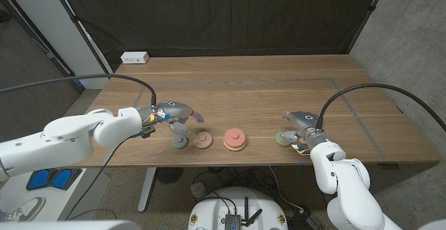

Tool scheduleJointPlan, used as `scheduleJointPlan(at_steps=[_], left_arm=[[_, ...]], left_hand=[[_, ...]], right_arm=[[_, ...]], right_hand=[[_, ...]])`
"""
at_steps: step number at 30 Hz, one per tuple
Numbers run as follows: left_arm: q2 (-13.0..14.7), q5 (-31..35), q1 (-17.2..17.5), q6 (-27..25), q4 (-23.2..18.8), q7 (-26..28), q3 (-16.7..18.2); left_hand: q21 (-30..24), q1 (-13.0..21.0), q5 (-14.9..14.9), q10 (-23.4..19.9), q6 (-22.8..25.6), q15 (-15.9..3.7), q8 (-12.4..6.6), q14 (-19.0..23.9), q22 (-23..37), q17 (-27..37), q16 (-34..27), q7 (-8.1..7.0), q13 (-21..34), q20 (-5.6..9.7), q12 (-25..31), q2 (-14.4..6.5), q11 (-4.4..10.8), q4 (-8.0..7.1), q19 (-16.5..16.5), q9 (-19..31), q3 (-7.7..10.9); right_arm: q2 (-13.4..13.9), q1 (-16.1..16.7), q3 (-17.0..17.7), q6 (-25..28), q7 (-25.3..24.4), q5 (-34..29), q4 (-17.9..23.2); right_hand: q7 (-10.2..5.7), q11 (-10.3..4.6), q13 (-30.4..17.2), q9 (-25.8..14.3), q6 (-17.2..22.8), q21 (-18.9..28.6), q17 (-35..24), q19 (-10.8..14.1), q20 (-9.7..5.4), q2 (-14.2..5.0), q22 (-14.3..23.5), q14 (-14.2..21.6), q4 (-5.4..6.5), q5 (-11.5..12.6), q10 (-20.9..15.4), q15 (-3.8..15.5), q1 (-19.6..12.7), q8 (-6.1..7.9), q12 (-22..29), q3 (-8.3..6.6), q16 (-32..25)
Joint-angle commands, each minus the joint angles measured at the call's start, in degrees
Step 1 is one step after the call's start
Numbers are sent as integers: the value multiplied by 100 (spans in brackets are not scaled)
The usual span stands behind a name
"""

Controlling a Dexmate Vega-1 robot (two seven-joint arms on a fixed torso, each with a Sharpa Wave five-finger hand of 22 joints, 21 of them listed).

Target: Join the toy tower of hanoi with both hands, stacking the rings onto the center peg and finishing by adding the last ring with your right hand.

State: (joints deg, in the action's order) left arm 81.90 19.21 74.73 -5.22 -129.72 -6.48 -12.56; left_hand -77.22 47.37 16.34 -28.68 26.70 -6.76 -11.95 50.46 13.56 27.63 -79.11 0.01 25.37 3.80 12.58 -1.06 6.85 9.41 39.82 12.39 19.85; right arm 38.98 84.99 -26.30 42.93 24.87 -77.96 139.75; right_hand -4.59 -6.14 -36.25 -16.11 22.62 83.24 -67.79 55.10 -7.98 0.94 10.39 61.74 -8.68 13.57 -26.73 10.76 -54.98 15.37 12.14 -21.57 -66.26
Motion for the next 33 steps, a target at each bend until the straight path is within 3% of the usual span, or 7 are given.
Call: scheduleJointPlan(at_steps=[1, 10, 15, 24, 33], left_arm=[[-147, 295, -218, 95, 78, -213, -295], [-282, 675, -655, 114, 33, -895, -634], [-413, 854, -908, 138, 35, -1290, -818], [-624, 995, -1217, 187, 89, -1758, -1023], [-728, 1037, -1170, 354, 225, -1446, -1015]], left_hand=[[-41, 24, 40, -38, 49, -582, -22, 74, -5, 16, -51, 4, 25, 656, 12, 35, -3, 18, -36, 27, 34], [-105, -51, -5, 680, -603, -570, 154, -127, -96, -25, -12, 64, -5, 548, -207, 259, -130, -6, -251, 8, -71], [-114, -139, -60, 1205, -1185, -565, 196, -277, -154, -73, 24, 209, -50, 506, -245, 390, -349, -28, -409, -21, -162], [-117, -141, -91, 1473, -1532, -563, 193, -384, -178, -94, 29, 309, -68, 497, -224, 482, -473, -12, -506, -37, -212], [-171, -85, -101, 1393, -1455, -562, 97, -355, -186, -104, -22, 300, -56, 518, -127, 508, -463, 0, -447, -45, -225]], right_arm=[[-51, -13, -37, 26, 66, -92, -14], [-81, 16, -12, 38, 140, -169, 4], [-86, 19, 11, 5, 145, -160, -1], [-98, 20, 45, -23, 147, -139, -13], [-117, 25, 48, -18, 104, -137, -26]], right_hand=[[-17, -9, -11, -8, 43, -38, -24, -15, -447, -23, 11, 49, -5, 41, -42, 187, -2, -7, -14, 18, 2], [-21, -9, -11, -11, 51, -46, -21, -14, -447, -49, 9, 57, -2, 52, -53, 189, 8, -9, -18, 20, 18], [-16, -9, -12, -12, 49, -52, -27, -16, -446, -67, 7, 59, 1, 61, -65, 189, 13, -14, -16, 16, 26], [-20, -8, -12, -16, 58, -58, -34, -12, -446, -76, 11, 71, -7, 79, -71, 189, 17, -16, -22, 22, 36], [-22, -12, -17, -19, 58, -69, -42, -12, -446, -88, 8, 78, -12, 94, -78, 190, 19, -23, -25, 24, 48]])
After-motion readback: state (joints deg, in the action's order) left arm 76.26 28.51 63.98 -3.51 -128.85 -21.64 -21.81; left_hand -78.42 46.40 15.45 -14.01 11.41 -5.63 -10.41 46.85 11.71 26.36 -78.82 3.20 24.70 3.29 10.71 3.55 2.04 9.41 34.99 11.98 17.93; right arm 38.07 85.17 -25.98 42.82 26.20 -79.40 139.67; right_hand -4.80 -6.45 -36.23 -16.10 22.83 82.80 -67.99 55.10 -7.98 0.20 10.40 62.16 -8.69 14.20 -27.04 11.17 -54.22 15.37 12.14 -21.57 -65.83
